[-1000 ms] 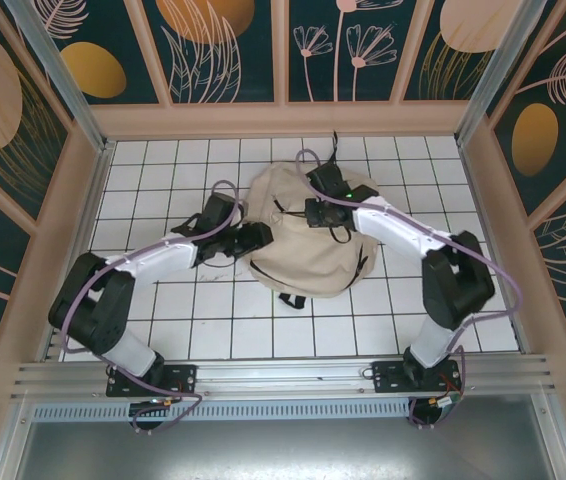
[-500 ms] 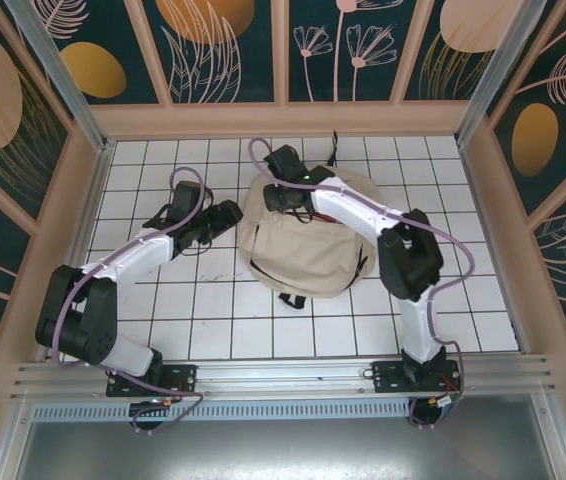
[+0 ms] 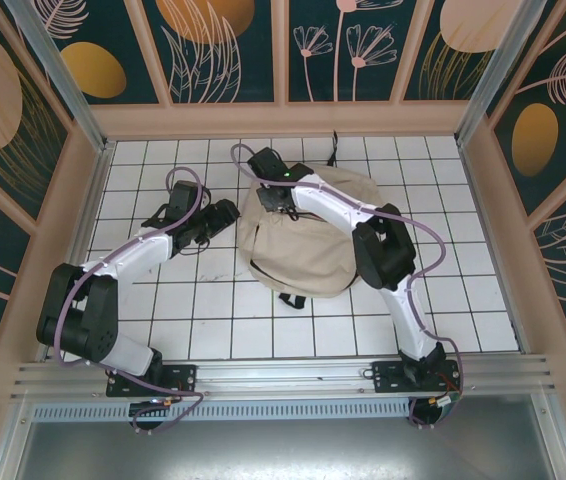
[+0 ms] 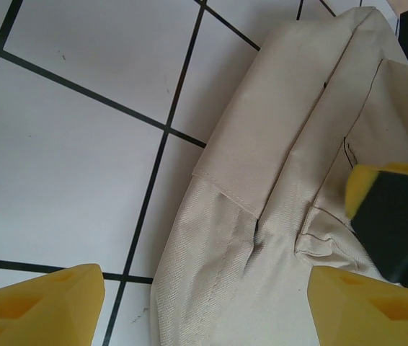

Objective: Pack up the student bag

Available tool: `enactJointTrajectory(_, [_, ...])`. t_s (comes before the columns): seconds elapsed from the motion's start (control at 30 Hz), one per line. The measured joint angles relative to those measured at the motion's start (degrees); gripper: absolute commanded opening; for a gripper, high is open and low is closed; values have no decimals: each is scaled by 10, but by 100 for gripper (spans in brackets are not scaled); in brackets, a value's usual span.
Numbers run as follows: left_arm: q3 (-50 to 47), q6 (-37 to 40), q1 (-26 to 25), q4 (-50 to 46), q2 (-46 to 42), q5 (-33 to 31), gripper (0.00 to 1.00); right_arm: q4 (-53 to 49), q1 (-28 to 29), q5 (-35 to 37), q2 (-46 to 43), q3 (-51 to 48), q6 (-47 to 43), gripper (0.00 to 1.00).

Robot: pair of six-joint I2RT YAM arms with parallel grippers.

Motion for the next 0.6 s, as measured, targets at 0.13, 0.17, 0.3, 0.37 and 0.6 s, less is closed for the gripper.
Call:
enactJointTrajectory(0.13, [0,-2,0,0,0,0,75,-9,10,2,8,0,-9,40])
enactJointTrajectory(0.17, [0,-4,0,0,0,0,75,-11,12,6,10,1,-10,37])
enactJointTrajectory(0.3, [-1,-4,0,0,0,0,75,-14,16,47,19,2,-9,29])
enactJointTrajectory(0.37, [-1,-4,0,0,0,0,75,-16,17,68,20,2,-9,24])
enactJointTrajectory(0.6, [-1,-4,0,0,11,1,75,-15,22,138,19,1,-8,2])
